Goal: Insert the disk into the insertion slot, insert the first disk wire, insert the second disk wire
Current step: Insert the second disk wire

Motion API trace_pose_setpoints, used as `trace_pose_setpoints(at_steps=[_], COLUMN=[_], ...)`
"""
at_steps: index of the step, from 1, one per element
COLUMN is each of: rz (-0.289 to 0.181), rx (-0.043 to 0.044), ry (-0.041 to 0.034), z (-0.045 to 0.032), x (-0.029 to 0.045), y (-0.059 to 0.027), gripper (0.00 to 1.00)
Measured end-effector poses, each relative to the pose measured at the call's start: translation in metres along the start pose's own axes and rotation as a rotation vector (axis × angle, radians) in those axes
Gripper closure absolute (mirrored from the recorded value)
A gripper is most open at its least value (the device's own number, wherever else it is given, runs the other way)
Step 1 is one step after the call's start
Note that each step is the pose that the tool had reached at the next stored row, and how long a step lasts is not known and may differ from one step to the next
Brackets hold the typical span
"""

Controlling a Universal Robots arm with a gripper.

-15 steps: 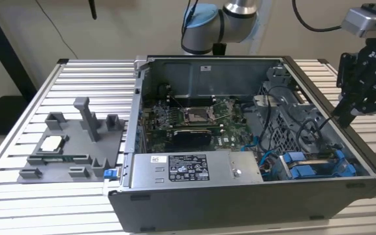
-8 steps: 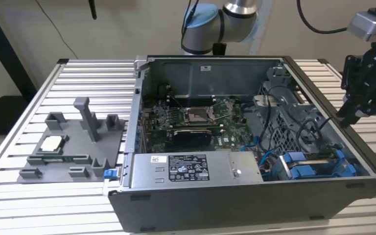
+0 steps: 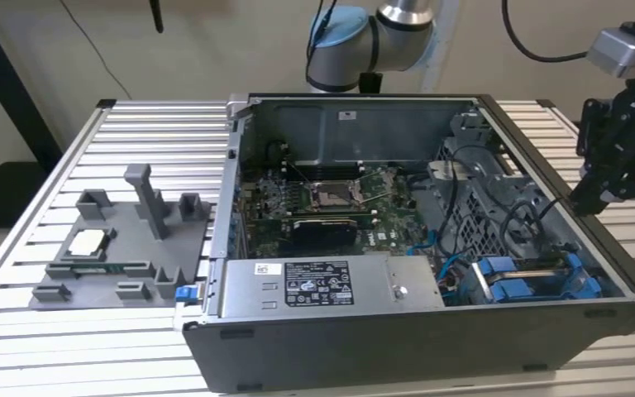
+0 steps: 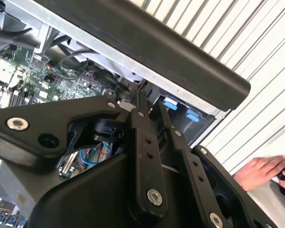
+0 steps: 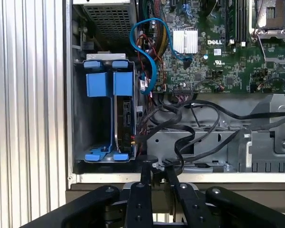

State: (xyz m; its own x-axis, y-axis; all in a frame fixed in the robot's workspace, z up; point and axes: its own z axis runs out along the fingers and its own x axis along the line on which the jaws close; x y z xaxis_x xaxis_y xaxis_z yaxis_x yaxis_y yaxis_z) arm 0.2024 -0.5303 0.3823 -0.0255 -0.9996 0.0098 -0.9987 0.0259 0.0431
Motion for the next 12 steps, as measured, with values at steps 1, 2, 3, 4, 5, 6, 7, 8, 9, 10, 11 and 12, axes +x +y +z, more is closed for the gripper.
trace_pose_setpoints(at_steps=[1,2,3,4,5,6,7,8,9,10,11,12], rz=[0.0,-0.001,-0.001,0.0,0.0,0.001,0.002,0.004,0.006,0.008,0.009,0.01], rx=[-0.0001,-0.0002,-0.0004,-0.0004,-0.0005,-0.0007,-0.0008,-0.0009,-0.0008,-0.0008,-0.0008,-0.0008], ry=[-0.0044,-0.0093,-0.0133,-0.0171,-0.0208,-0.0263,-0.0304,-0.0322,-0.0329,-0.0334,-0.0339,-0.0341], z=[0.0007,0.0013,0.0019,0.0025,0.0029,0.0033,0.0036,0.0038,0.004,0.0041,0.0041,0.0041], x=[0.0,-0.0001,-0.0001,-0.0001,-0.0001,-0.0001,-0.0001,-0.0001,-0.0001,0.0,0.0003,0.0006], y=[-0.0001,-0.0001,-0.0001,-0.0001,-0.0001,-0.0001,-0.0002,-0.0002,-0.0002,-0.0002,-0.0002,-0.0002], gripper=[0.74,0.74,0.74,0.74,0.74,0.74,0.82,0.82,0.82,0.84,0.84,0.84])
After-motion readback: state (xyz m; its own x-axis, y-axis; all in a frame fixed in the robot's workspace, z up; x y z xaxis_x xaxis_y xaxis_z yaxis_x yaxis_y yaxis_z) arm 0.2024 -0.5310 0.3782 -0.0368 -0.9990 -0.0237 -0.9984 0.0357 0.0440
